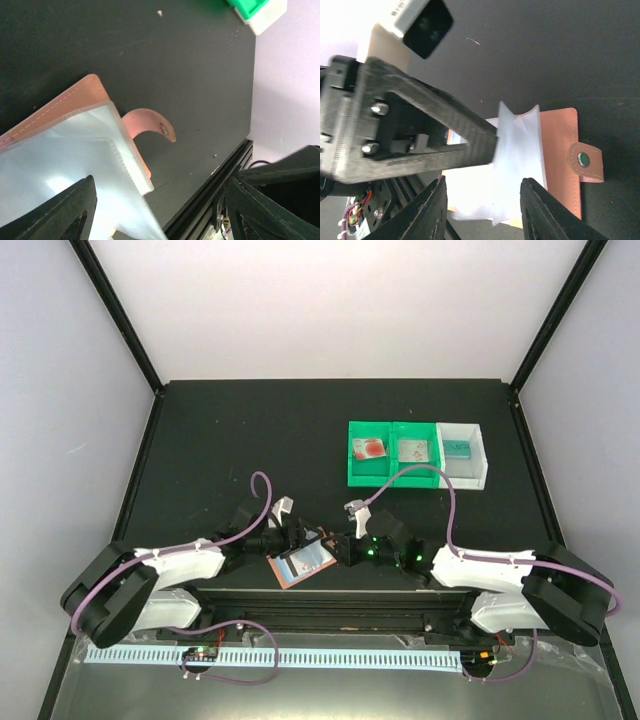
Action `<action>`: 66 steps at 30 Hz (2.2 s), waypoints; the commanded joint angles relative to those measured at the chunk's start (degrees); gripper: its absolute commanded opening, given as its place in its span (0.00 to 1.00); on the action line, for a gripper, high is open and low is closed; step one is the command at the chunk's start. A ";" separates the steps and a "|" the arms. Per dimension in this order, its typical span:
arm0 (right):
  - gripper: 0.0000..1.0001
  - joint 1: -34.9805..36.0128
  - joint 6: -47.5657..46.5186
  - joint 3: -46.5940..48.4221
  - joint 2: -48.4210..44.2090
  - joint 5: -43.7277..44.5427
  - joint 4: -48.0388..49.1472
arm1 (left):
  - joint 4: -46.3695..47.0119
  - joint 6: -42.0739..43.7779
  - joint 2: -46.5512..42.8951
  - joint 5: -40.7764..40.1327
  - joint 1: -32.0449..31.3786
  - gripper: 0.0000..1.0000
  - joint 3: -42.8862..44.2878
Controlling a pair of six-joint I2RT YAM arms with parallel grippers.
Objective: Take the credit cards out of the card holder
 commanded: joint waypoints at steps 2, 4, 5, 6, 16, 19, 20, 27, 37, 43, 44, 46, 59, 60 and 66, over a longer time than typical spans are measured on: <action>0.42 1.19 -2.48 1.42 -1.67 -1.31 0.33 | 5.08 1.16 1.61 2.47 -0.24 0.72 2.26; 0.41 2.27 -2.97 2.08 -1.60 -1.04 0.03 | 2.48 2.68 -0.77 0.93 -0.18 0.72 2.79; 0.41 2.84 -3.23 2.56 -1.35 -0.96 0.08 | 0.89 3.52 -2.04 0.09 -0.22 0.72 3.13; 0.40 3.60 -3.54 3.11 -1.03 -0.83 0.06 | -0.35 4.54 -3.17 -0.57 -0.14 0.72 3.56; 0.38 11.03 -6.41 8.59 5.49 3.70 -2.06 | -17.83 6.63 -9.95 -7.02 1.57 0.73 6.87; 0.37 11.23 -7.21 10.67 8.79 3.47 -2.89 | -19.40 4.33 -14.21 -7.72 3.04 0.73 4.17; 0.37 11.23 -7.26 11.72 10.01 3.41 -3.16 | -19.91 3.71 -15.65 -8.17 3.57 0.74 3.25; 0.43 11.41 -8.23 15.07 16.28 6.33 -4.93 | -24.85 2.74 -22.24 -9.20 6.06 0.79 -0.86; 0.47 12.45 -9.72 18.00 24.41 13.73 -7.71 | -16.40 -3.36 -27.00 -5.72 7.68 0.82 -8.26; 0.42 12.46 -9.30 16.86 26.16 16.81 -6.52 | -16.97 -2.70 -25.29 -5.15 7.74 0.84 -7.92; 0.41 12.47 -9.25 16.44 26.31 17.07 -5.80 | -16.65 -2.72 -24.88 -4.91 7.69 0.84 -7.92; 0.38 12.43 -9.06 16.25 26.84 17.49 -5.52 | -15.98 -2.80 -23.83 -4.37 7.75 0.84 -7.93; 0.19 12.46 -8.05 14.69 27.64 17.48 -3.04 | -13.40 -3.59 -19.90 -3.50 7.69 0.85 -8.25; 0.18 12.47 -7.80 14.60 27.74 17.18 -2.83 | -13.46 -3.53 -19.97 -3.60 7.74 0.85 -8.20; 0.17 12.46 -6.65 14.23 27.90 16.34 -1.75 | -11.00 -3.81 -18.42 -3.84 7.66 0.85 -9.03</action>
